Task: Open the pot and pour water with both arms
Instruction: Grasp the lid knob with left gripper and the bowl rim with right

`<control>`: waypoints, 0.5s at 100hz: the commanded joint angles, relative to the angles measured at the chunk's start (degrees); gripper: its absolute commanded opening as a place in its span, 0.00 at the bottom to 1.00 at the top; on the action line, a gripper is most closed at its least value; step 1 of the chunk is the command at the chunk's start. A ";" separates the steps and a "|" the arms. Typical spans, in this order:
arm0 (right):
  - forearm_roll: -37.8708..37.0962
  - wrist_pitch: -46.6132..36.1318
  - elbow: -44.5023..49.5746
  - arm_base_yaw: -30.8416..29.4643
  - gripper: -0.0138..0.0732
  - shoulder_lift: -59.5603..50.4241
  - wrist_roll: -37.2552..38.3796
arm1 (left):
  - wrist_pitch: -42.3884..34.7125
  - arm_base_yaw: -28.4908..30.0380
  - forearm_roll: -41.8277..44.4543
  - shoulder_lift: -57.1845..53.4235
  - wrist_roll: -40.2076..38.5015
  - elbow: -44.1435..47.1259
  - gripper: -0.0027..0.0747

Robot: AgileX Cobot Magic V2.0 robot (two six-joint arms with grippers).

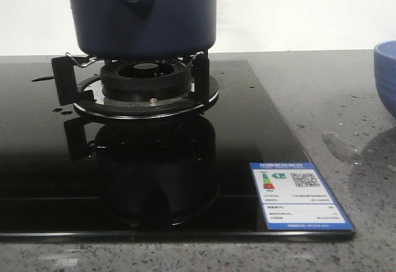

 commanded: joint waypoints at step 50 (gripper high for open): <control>3.56 -7.99 -1.97 0.09 0.80 0.57 -4.58 | 4.81 10.73 -9.57 14.47 21.46 -13.45 0.63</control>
